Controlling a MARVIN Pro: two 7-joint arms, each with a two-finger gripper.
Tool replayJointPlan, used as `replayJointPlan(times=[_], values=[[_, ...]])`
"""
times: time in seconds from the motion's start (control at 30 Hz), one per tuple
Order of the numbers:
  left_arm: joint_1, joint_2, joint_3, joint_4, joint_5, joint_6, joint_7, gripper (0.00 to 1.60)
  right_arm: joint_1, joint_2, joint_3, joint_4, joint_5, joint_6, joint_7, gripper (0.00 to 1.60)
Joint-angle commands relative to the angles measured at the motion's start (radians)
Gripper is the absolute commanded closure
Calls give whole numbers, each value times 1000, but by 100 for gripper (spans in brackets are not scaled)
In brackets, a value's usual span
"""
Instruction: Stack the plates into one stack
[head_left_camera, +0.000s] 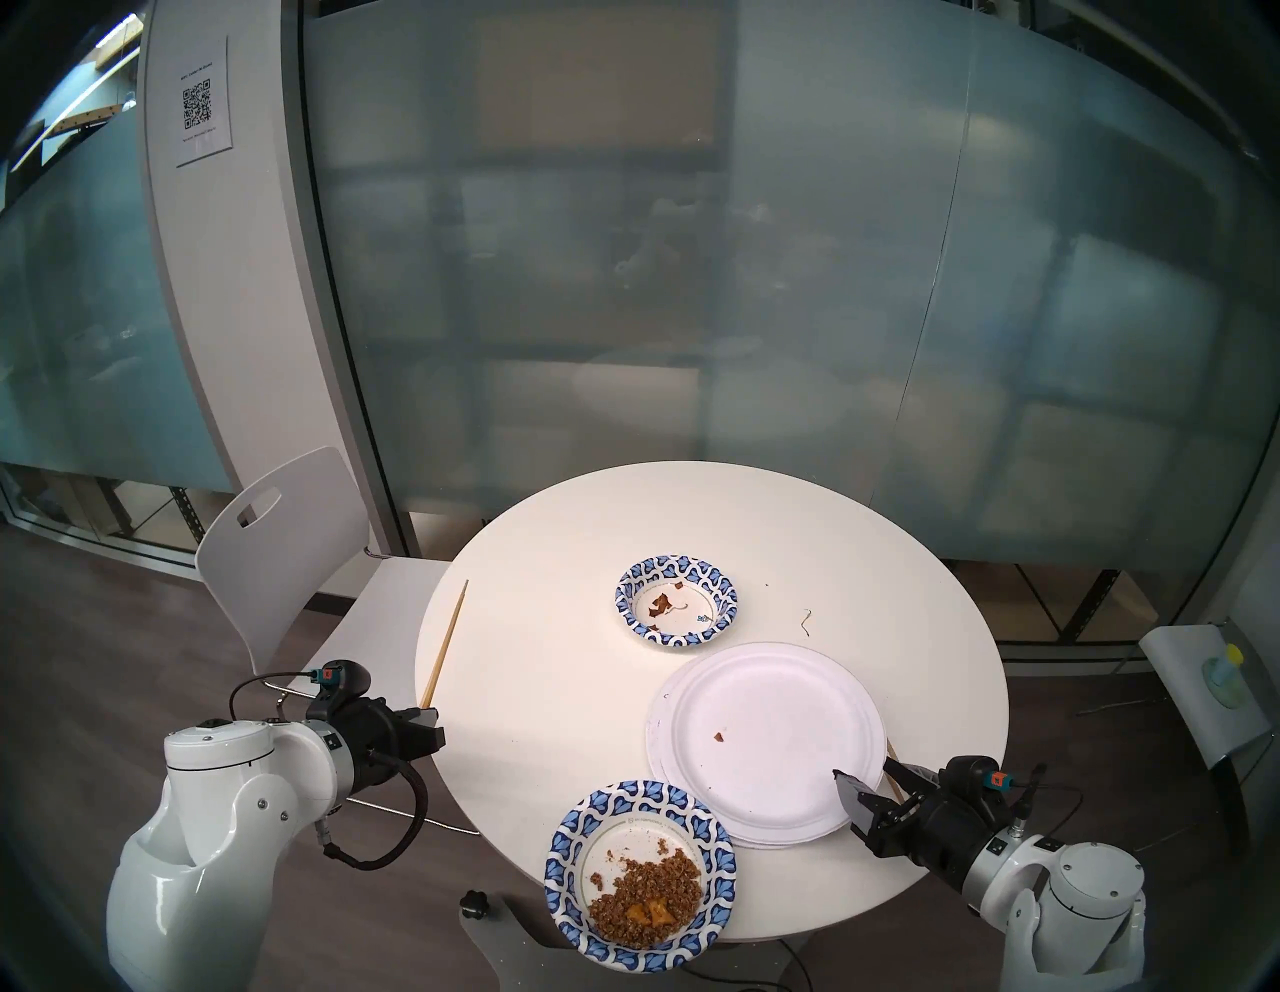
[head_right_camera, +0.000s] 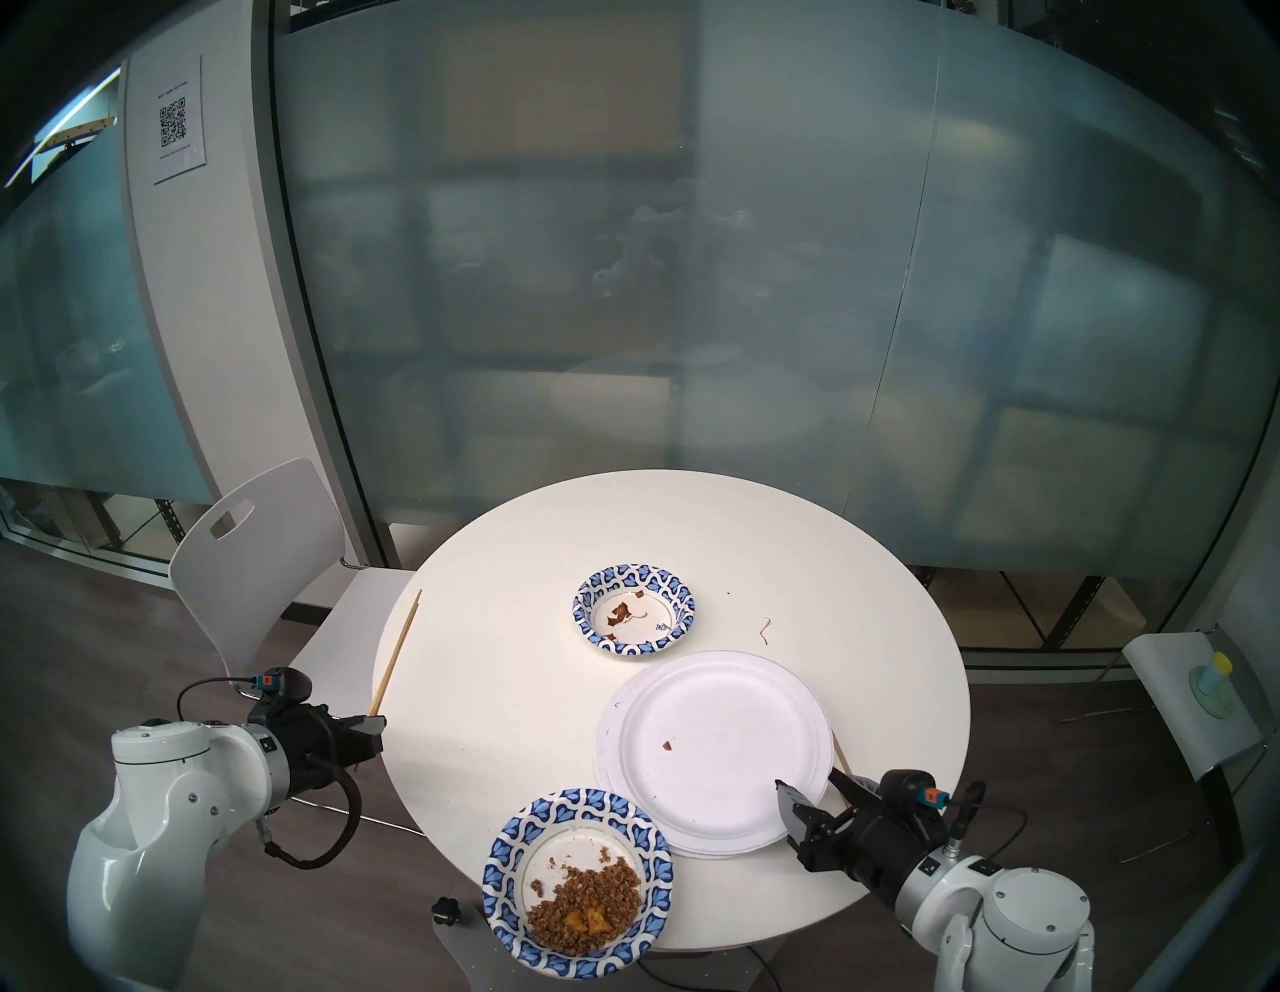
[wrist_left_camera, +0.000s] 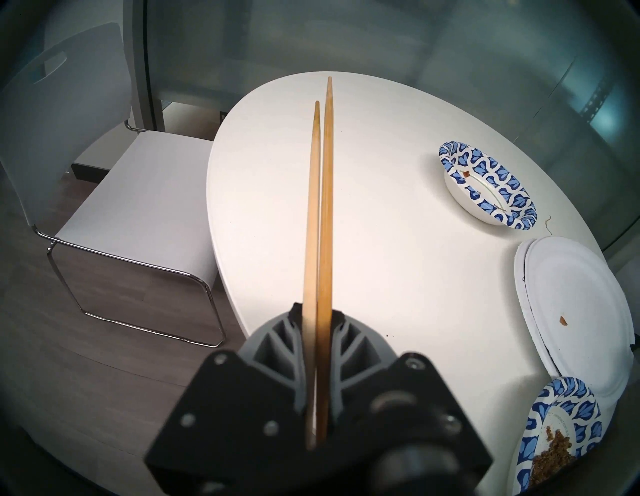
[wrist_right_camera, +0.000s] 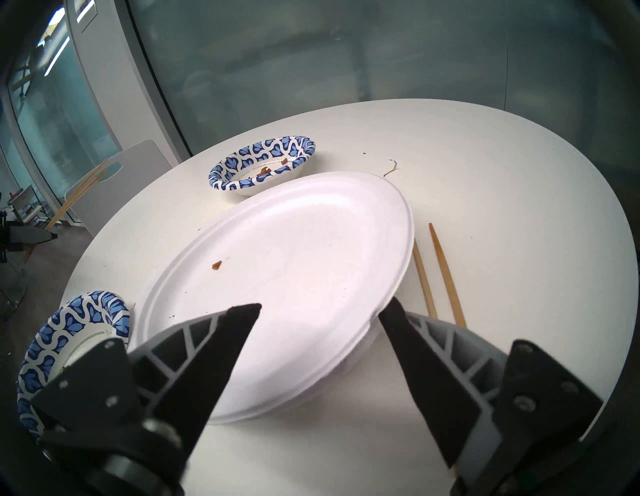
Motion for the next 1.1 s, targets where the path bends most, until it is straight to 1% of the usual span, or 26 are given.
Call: replayJointPlan(times=[0.0, 0.13, 0.2, 0.43, 0.67, 0.83, 0.9, 1.07], values=[[3, -1, -16, -20, -1, -3, 2, 160, 53, 2, -30, 15, 2, -4, -2, 25], [3, -1, -20, -17, -1, -3, 0, 160, 64, 12, -37, 19, -12, -5, -6, 26], [4, -2, -21, -17, -1, -2, -1, 160, 67, 18, -41, 17, -23, -3, -10, 24], [3, -5, -21, -18, -1, -2, -1, 160, 69, 56, -77, 11, -90, 1, -9, 19], [-1, -7, -25, -14, -2, 0, 0, 160, 60, 80, -114, -10, -174, 5, -28, 21], [-3, -5, -25, -11, -2, 0, -3, 160, 53, 86, -125, -31, -202, 14, -27, 21], [-3, -4, -25, -11, -2, 1, -5, 160, 49, 90, -131, -39, -218, 18, -30, 19], [-4, -3, -22, -10, -1, 0, -8, 160, 35, 106, -142, -56, -249, 31, -28, 21]])
